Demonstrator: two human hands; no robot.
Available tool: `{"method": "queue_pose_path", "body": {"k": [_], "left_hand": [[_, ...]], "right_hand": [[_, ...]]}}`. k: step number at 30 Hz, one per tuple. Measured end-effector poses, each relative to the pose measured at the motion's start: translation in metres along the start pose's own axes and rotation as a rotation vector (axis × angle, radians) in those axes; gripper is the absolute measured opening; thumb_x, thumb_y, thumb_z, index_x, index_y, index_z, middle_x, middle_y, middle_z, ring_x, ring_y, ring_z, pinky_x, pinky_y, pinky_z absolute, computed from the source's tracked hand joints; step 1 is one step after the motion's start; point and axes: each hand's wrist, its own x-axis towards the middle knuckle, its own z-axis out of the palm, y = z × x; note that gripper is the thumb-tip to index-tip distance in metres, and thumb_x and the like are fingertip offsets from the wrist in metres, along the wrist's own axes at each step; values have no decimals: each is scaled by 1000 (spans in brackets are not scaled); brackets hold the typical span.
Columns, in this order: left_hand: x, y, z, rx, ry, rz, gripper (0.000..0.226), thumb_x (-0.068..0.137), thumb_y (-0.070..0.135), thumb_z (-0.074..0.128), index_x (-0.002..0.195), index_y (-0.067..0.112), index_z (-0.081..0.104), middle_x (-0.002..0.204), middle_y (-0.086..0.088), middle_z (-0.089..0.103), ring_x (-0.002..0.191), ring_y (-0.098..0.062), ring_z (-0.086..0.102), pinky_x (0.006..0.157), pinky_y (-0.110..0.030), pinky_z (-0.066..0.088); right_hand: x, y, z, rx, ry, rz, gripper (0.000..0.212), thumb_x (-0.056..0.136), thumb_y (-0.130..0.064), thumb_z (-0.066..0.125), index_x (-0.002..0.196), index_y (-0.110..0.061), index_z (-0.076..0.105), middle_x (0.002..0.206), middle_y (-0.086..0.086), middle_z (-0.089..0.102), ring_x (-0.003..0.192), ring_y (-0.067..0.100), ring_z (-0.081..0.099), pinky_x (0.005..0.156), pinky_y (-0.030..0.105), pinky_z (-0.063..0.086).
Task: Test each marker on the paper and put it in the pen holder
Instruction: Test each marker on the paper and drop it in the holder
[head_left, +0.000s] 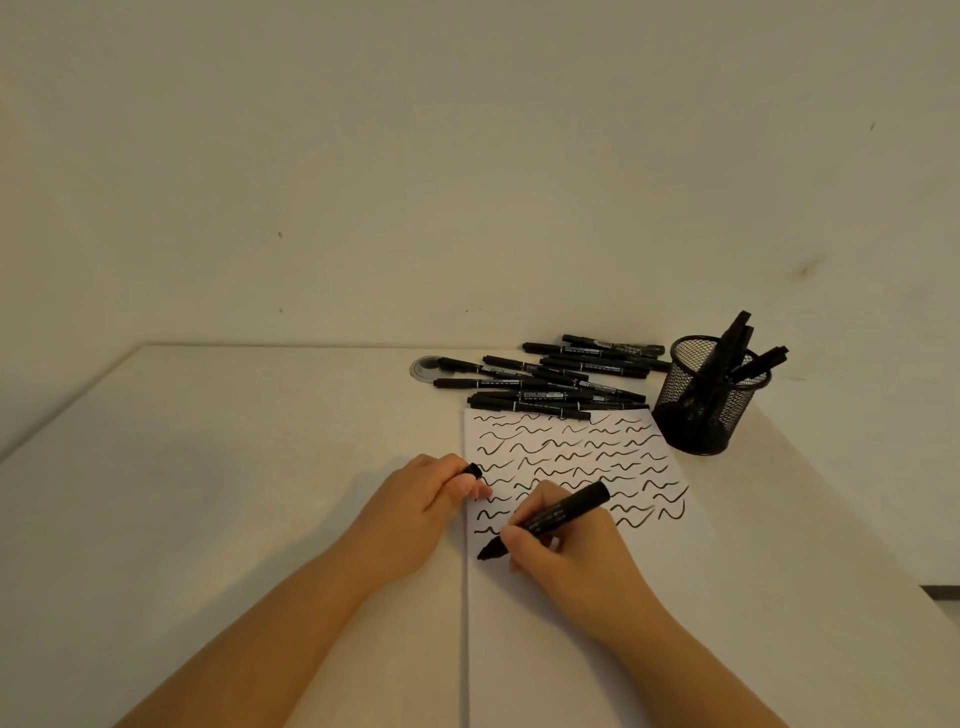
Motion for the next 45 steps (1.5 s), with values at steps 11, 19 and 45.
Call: {"method": "queue_pose_path", "body": {"k": [11,19,45], "left_hand": [[-1,-2,1,14,21,-3,24,97,29,36,93,36,60,91,34,61,98,3,50,85,-16,39],[-4,-5,3,76,57,3,20,94,36,40,93,35,59,94,10,64,91,-2,50,81,-27,42],[-16,24,8,242,93,309,40,86,51,32,89,24,61,74,30,43,76,1,40,64,-12,31]], "right_hand": [[-2,3,-3,-92,102,5,18,75,-13,62,61,-20,52,50,-5,49,46,4,40,46,18,34],[5,4,-16,259,310,73,9,80,-13,65,75,-20,63,54,-4,59,53,8,54,54,20,43],[-2,-3,-15,533,148,54,20,90,-4,48,71,-9,54,50,6,61,44,14,51,40,21,40]]}}
